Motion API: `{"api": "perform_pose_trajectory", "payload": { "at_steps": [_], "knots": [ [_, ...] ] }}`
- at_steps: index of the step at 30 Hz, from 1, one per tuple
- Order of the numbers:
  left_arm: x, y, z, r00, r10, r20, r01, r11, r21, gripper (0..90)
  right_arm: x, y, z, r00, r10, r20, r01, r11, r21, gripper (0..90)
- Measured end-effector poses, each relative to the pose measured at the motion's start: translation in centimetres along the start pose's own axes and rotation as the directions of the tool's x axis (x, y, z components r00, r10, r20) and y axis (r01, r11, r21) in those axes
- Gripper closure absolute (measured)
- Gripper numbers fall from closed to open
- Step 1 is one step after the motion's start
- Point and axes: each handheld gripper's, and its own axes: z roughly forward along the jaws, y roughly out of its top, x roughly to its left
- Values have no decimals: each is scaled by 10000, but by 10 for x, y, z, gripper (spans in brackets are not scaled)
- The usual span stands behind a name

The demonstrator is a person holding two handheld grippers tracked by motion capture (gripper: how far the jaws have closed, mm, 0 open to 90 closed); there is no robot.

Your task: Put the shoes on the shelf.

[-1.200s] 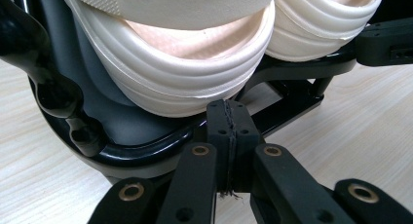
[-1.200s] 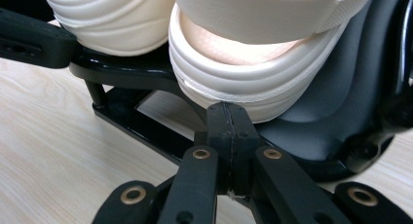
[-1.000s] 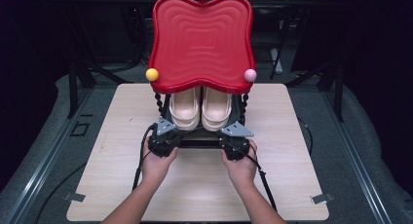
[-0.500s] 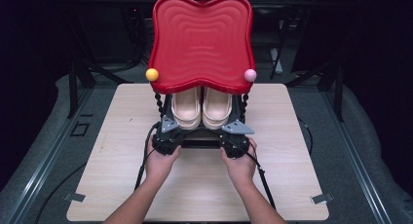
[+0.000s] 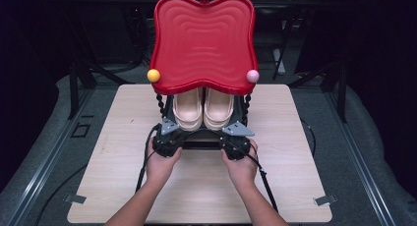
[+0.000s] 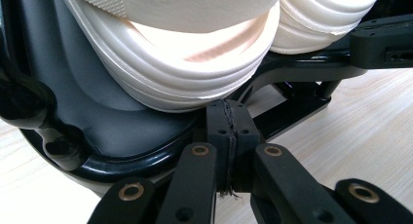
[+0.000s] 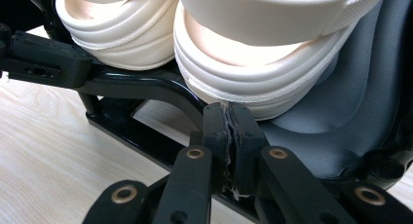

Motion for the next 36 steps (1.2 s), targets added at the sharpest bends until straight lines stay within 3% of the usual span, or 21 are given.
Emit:
{"api": "perform_pose_trajectory", "payload": {
  "at_steps": [8, 11, 14, 25, 36],
  "knots": [
    [1, 0, -3, 10000, -16, -7, 16, 9999, -102, 900, 1, 0, -1, 10000, -84, 20, 84, 9996, -251, 865],
    [1, 0, -6, 10000, 12, 19, -12, 9999, -123, 900, 0, 0, -4, 9999, -125, -36, 125, 9999, -30, 864],
    [1, -1, -9, 10000, 17, 41, -16, 9998, -195, 900, 2, -1, -6, 9999, -129, -15, 129, 9996, -247, 862],
    [7, -8, -29, 9999, -18, 157, 24, 9992, -407, 891, 6, -1, -23, 9979, -642, -105, 636, 9966, -522, 853],
    [13, -17, -50, 9998, -66, 179, 76, 9981, -616, 854, 3, -9, -35, 9980, -613, -183, 604, 9971, -473, 848]
  ]
}}
